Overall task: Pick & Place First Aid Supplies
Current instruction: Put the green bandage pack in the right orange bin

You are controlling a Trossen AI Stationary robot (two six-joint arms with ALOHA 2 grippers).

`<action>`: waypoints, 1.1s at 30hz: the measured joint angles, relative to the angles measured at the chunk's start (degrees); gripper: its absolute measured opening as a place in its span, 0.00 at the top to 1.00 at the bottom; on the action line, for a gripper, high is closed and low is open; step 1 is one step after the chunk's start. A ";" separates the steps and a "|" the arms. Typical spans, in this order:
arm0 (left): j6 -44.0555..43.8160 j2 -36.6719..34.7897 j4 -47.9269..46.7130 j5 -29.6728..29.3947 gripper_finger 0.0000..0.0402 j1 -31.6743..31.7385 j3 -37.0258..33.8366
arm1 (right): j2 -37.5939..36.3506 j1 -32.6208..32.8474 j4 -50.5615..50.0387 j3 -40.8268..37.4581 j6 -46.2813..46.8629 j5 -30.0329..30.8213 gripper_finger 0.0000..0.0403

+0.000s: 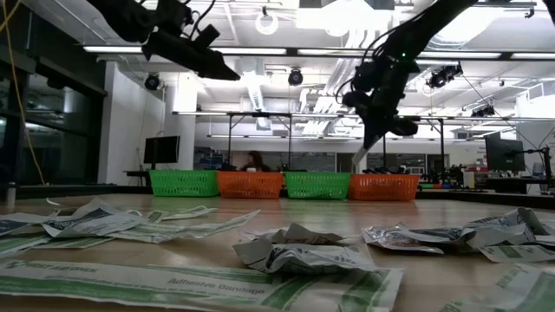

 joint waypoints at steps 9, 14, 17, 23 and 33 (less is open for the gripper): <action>2.16 0.00 -0.63 3.35 0.57 5.78 0.00 | 4.59 -0.21 -0.65 0.00 3.33 2.40 1.00; 2.18 0.00 -0.64 4.76 0.57 7.66 0.00 | 5.80 -0.44 -0.69 0.00 3.94 3.36 1.00; 2.21 0.00 -1.02 5.63 0.57 8.64 0.00 | 5.82 -0.44 -0.68 0.00 4.94 5.26 0.99; 3.59 0.03 -3.32 6.39 0.57 9.37 0.00 | 5.82 -0.50 -1.04 0.00 5.80 7.48 0.89; 3.64 0.05 -4.02 8.92 0.57 9.28 0.00 | 5.82 -1.09 -1.64 0.00 7.24 10.03 0.67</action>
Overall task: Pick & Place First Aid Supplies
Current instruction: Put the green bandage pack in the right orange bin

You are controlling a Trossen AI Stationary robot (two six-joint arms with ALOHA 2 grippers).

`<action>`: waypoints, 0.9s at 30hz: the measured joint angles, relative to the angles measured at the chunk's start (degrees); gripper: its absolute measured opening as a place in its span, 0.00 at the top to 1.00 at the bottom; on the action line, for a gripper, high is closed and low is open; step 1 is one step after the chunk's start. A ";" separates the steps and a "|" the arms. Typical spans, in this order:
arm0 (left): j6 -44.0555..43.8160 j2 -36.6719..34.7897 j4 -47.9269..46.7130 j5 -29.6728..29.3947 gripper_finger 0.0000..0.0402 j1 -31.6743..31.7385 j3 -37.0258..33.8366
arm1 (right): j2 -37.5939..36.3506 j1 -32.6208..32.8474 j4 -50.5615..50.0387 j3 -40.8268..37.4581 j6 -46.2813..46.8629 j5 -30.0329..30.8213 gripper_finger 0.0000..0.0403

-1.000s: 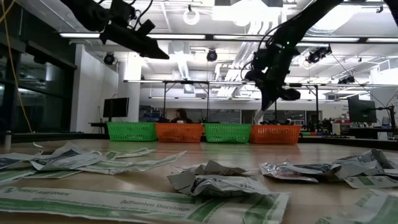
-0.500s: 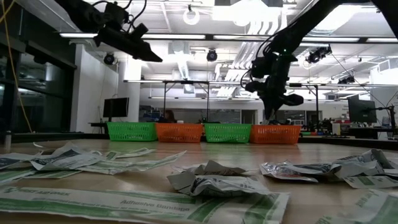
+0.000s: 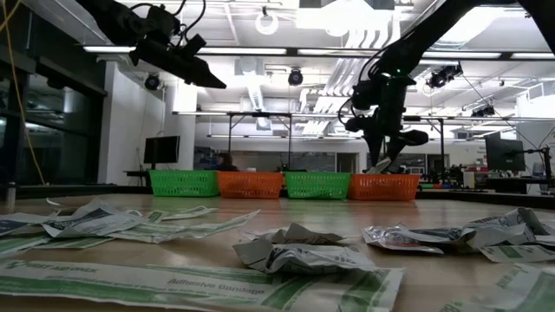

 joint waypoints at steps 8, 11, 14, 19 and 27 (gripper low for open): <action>-0.13 0.00 0.02 0.33 0.57 0.00 0.00 | 0.00 -0.02 1.65 0.00 -0.96 1.46 0.65; -0.15 0.00 0.00 0.38 0.57 0.00 0.00 | 0.00 -0.02 3.17 0.00 -1.82 3.03 0.65; -0.16 0.00 0.04 0.79 0.57 0.00 0.00 | 0.00 -0.02 2.86 0.00 -4.11 3.64 0.65; 0.00 0.00 0.09 2.97 0.57 0.00 0.00 | -1.18 0.78 2.84 0.00 -9.18 6.73 0.65; 0.68 0.00 0.21 4.73 0.57 -0.02 0.00 | -2.10 3.54 0.80 1.48 -11.85 17.09 0.65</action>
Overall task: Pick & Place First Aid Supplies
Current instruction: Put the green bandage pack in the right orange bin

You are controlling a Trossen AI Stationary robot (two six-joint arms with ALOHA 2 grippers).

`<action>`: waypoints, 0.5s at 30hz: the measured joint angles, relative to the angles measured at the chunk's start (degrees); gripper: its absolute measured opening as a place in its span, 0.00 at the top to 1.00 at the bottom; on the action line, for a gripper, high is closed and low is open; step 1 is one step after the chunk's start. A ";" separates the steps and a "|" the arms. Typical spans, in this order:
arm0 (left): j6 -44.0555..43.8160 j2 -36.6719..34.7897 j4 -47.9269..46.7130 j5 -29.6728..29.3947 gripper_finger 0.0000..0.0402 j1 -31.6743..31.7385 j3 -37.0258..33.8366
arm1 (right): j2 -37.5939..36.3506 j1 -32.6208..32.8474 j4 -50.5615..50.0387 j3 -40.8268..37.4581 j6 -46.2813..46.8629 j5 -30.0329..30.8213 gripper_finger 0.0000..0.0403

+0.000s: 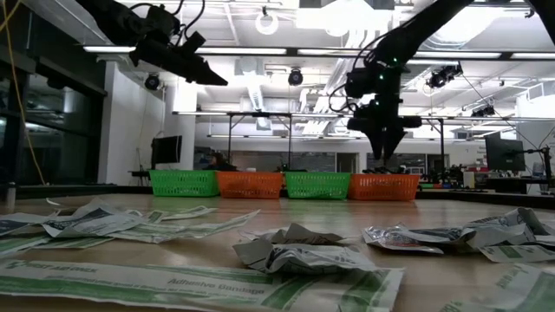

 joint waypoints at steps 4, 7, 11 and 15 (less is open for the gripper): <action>-0.06 -0.13 -0.02 4.38 0.57 0.00 0.00 | -0.09 1.69 -1.65 1.54 -0.67 3.55 0.65; -0.48 -1.05 -4.06 10.55 0.57 -0.22 -0.02 | -1.18 3.39 -3.62 4.02 -4.89 1.00 0.65; -0.06 -2.63 -16.29 12.47 0.57 -2.35 -0.04 | -4.89 6.42 -4.56 5.65 -10.29 -4.33 0.65; 2.68 -4.59 -28.07 8.49 0.57 -7.17 -0.07 | -9.36 9.38 -4.56 5.75 -13.37 -5.48 0.65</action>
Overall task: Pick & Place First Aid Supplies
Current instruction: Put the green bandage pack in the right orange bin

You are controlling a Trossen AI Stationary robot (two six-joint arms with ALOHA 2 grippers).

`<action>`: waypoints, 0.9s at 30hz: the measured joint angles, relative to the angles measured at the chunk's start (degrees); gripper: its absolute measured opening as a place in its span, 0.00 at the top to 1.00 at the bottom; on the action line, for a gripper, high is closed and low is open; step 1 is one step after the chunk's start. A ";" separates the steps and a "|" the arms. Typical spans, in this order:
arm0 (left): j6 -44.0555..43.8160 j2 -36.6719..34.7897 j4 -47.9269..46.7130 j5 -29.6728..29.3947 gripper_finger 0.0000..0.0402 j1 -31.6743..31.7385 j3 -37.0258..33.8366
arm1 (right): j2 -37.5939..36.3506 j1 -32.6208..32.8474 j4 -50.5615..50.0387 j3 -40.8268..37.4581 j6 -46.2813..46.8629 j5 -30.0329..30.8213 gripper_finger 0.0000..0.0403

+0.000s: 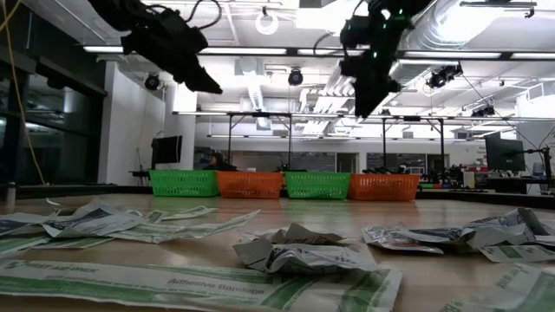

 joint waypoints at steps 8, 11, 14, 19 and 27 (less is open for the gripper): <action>-2.34 -0.94 -11.47 -14.94 0.57 -16.13 0.02 | -5.99 5.48 -0.30 0.00 -4.84 0.04 0.65; -4.79 -0.91 -13.62 -20.32 0.57 -23.19 0.02 | -7.32 7.43 -1.32 0.01 -6.40 -0.01 0.65; -8.48 -0.86 -15.29 -26.31 0.57 -29.87 0.02 | -8.45 9.39 -3.13 -0.01 -6.81 -0.62 0.65; -19.10 -0.88 -16.29 -29.94 0.57 -37.70 -0.65 | -10.83 13.52 -7.21 -0.01 -6.56 -0.81 0.65; -29.06 2.66 -11.16 -27.85 0.57 -46.06 -6.08 | -14.75 21.78 -8.59 -0.01 -5.77 -2.19 0.65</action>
